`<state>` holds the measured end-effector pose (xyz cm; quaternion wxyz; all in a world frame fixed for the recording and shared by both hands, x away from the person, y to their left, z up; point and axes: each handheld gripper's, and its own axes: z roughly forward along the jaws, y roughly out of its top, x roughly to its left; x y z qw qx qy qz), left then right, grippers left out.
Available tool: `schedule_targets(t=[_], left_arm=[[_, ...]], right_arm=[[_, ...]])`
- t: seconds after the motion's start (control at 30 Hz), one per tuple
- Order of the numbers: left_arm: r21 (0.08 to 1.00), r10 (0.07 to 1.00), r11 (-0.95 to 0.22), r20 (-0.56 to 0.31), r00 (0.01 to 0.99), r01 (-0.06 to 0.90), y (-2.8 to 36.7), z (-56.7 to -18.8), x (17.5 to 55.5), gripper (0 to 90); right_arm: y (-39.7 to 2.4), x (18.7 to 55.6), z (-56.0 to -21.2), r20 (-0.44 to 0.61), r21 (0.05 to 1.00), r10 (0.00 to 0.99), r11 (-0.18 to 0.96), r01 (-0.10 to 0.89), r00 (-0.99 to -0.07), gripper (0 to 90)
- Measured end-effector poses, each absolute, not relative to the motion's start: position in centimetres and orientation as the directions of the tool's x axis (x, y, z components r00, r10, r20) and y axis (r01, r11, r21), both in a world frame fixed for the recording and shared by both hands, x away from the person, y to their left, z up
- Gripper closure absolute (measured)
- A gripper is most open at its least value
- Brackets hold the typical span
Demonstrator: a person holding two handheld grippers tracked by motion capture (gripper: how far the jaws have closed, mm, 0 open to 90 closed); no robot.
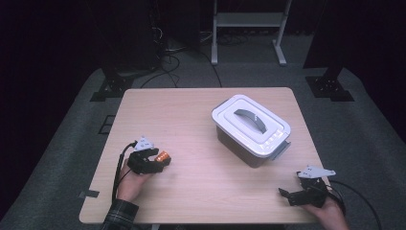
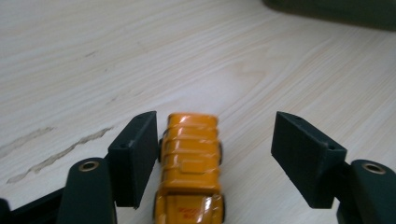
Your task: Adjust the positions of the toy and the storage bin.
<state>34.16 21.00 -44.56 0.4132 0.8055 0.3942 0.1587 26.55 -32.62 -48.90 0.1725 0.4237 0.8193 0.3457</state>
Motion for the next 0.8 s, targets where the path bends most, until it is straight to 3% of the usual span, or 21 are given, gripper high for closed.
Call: schedule_targets(t=[0.43,0.5,0.8], left_arm=[[0.780,0.691,-0.413,-0.069,0.720,0.470,16.1,-45.0,32.2,9.0],[0.769,0.669,-0.441,-0.062,0.740,0.463,15.1,-45.4,31.9,1.5],[0.724,0.624,-0.523,-0.035,0.781,0.450,13.1,-47.1,31.6,0.0]], right_arm=[[-32.6,26.6,-48.9,0.010,0.713,0.814,0.402,0.575,-0.581,0.9],[-32.6,26.6,-48.9,0.010,0.713,0.813,0.402,0.575,-0.582,0.9],[-32.6,26.6,-48.9,0.010,0.714,0.813,0.402,0.574,-0.582,0.9]])
